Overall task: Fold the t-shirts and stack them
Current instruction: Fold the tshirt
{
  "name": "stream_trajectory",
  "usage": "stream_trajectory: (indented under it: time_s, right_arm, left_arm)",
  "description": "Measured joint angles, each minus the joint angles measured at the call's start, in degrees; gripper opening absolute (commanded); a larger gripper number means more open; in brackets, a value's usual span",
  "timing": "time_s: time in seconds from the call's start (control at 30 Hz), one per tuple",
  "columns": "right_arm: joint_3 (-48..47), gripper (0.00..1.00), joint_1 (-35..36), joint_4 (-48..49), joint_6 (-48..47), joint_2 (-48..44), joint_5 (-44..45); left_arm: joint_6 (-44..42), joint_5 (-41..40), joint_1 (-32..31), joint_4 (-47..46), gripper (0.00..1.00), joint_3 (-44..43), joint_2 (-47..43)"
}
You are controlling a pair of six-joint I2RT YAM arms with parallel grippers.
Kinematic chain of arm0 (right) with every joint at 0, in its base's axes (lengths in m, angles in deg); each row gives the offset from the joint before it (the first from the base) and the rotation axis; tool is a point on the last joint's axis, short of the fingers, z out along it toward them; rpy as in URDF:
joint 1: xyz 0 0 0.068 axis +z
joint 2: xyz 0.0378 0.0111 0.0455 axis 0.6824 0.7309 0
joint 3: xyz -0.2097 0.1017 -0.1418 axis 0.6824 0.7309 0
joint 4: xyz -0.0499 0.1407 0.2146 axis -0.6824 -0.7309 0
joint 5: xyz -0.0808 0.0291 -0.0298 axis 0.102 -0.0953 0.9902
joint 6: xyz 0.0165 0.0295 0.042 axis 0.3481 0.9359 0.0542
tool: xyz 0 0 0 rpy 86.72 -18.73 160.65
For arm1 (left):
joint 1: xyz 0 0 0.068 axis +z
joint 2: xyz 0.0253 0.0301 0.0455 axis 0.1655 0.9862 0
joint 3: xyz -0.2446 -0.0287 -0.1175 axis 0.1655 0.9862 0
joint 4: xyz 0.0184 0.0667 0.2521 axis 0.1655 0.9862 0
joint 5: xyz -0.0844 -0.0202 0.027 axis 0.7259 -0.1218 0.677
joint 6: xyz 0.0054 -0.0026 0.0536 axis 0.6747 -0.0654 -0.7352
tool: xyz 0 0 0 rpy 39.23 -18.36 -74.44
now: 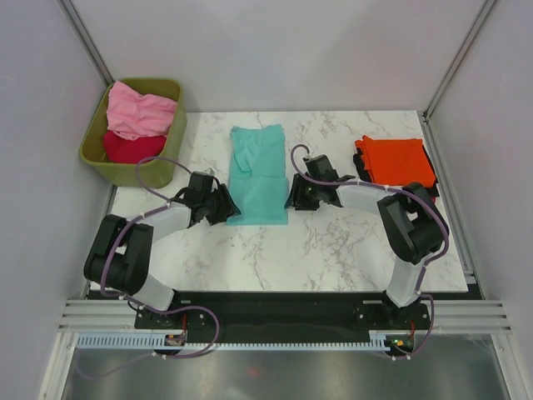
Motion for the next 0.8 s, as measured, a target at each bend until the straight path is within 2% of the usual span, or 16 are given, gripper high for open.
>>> stream_trajectory:
  time_s: [0.17,0.4,0.73,0.8]
  right_arm:
    - [3.4,0.6,0.4,1.0,0.5,-2.3,-1.0]
    - [6.8,0.61,2.8,2.4,1.1,-7.0,-1.5]
    - [7.2,0.54,6.8,4.6,3.6,-3.5,-3.4]
    - [7.5,0.49,6.8,5.2,3.9,-3.5,-3.3]
  left_arm:
    - [-0.5,0.0,0.0,0.5,0.69,0.2,-1.1]
    - [-1.1,0.0,0.0,2.1,0.7,2.2,-6.1]
    - [-1.5,0.0,0.0,3.1,0.61,3.3,-6.4]
    - [-1.5,-0.1,0.0,3.2,0.61,3.5,-6.2]
